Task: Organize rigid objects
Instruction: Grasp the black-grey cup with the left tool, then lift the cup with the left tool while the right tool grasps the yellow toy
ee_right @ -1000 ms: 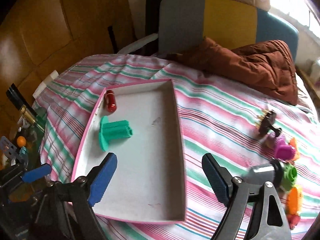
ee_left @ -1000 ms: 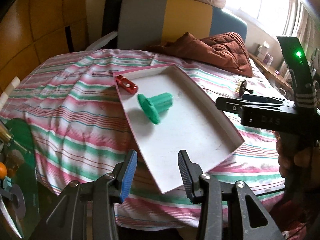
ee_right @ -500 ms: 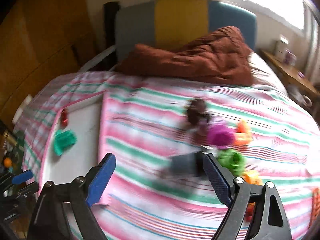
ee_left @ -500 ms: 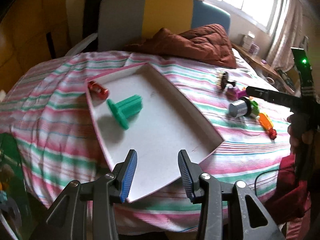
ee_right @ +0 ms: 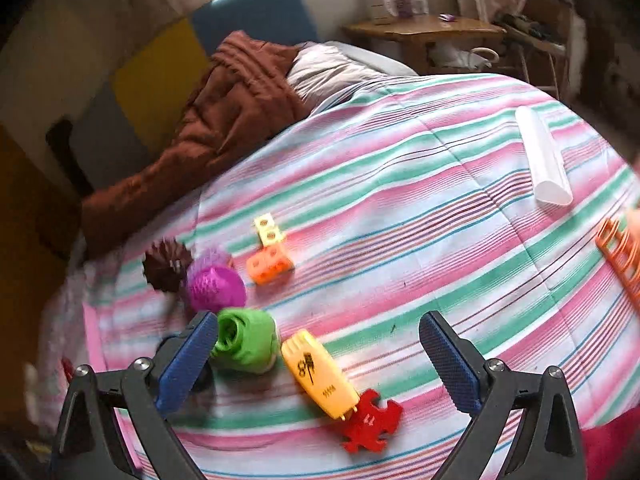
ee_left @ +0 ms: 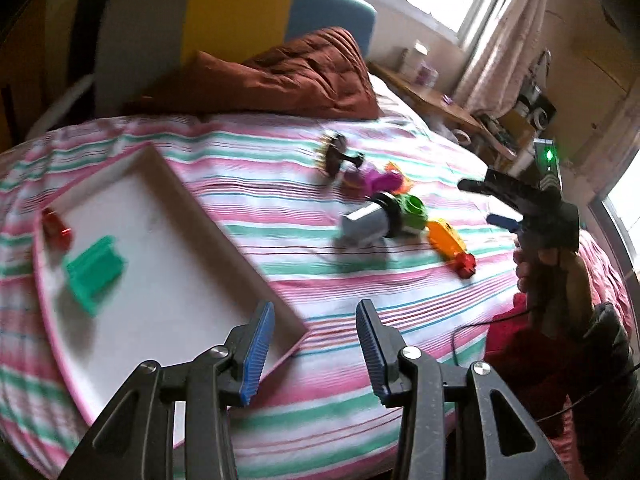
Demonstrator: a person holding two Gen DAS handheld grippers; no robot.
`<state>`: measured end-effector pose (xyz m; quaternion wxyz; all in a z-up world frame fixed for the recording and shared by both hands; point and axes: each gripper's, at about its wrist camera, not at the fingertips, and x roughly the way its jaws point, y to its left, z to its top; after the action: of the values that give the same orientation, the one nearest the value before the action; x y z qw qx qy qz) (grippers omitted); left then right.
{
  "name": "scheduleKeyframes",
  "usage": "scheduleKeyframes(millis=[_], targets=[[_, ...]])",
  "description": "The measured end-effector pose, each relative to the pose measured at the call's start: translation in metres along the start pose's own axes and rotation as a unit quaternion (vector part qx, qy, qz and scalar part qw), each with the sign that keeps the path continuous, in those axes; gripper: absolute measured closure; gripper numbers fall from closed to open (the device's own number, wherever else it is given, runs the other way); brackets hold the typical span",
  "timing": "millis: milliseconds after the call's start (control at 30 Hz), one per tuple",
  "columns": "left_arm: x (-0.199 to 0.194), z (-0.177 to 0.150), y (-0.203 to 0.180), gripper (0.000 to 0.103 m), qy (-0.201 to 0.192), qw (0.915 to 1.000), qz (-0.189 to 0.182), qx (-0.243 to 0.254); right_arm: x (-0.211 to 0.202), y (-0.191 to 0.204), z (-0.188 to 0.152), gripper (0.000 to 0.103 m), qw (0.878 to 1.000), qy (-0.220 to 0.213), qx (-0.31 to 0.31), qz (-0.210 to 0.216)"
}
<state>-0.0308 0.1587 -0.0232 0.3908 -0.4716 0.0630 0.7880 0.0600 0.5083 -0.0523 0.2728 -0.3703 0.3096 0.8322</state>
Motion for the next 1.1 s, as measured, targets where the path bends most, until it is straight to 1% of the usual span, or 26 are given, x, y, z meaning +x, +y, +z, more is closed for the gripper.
scheduleKeyframes(millis=[67,133,267,333,367,400,467,633,733,800,867,900,933,967,1067,1100], targets=[[0.015,0.008,-0.009,0.06,0.014,0.9998,-0.005,0.012,0.0,-0.002,0.002,0.002,1.0,0.001,0.003,-0.003],[0.029,0.015,-0.017,0.06,0.028,0.9993,-0.004,0.025,0.001,-0.003,0.0,0.002,1.0,0.007,0.008,0.007],[0.058,0.032,-0.036,0.06,0.051,0.9958,0.003,0.075,0.001,-0.005,-0.001,0.002,1.0,0.012,0.011,0.01],[0.072,0.04,-0.046,0.059,0.062,0.9917,0.008,0.112,0.003,-0.004,-0.002,0.002,1.0,0.018,0.014,0.015],[0.08,0.044,-0.053,0.056,0.069,0.9885,0.008,0.134,0.004,-0.004,-0.002,0.002,0.999,0.022,0.015,0.017],[0.085,0.047,-0.057,0.05,0.072,0.9862,0.011,0.148,0.005,-0.004,-0.002,0.002,0.999,0.025,0.014,0.018],[0.096,0.054,-0.064,0.047,0.081,0.9814,0.005,0.174,0.006,-0.003,-0.002,0.002,0.999,0.027,0.011,0.019],[0.12,0.071,-0.072,0.046,0.095,0.9753,0.019,0.199,0.006,-0.001,-0.002,0.002,0.999,0.03,0.005,0.02],[0.132,0.077,-0.078,0.046,0.1,0.9687,0.024,0.226,0.008,-0.002,-0.001,0.002,0.999,0.037,0.007,0.024],[0.144,0.078,-0.083,0.039,0.11,0.963,0.029,0.244,0.009,-0.002,-0.001,0.002,0.999,0.039,0.007,0.026],[0.156,0.078,-0.085,0.039,0.123,0.9594,0.034,0.251,0.01,-0.002,-0.001,0.002,0.999,0.04,0.007,0.027],[0.161,0.079,-0.084,0.041,0.128,0.9587,0.035,0.252,0.01,-0.002,-0.001,0.002,0.999,0.041,0.007,0.027],[0.165,0.078,-0.085,0.047,0.129,0.9583,0.033,0.252,0.011,-0.002,-0.001,0.002,0.999,0.042,0.006,0.027],[0.165,0.076,-0.086,0.053,0.125,0.9589,0.03,0.253,0.011,-0.002,-0.001,0.002,0.999,0.042,0.005,0.026],[0.16,0.07,-0.087,0.055,0.113,0.9641,0.015,0.24,0.015,0.001,-0.002,0.002,0.999,0.05,-0.005,0.02],[0.158,0.067,-0.086,0.055,0.109,0.9663,0.013,0.233,0.018,0.003,-0.003,0.004,0.998,0.057,-0.012,0.02]])
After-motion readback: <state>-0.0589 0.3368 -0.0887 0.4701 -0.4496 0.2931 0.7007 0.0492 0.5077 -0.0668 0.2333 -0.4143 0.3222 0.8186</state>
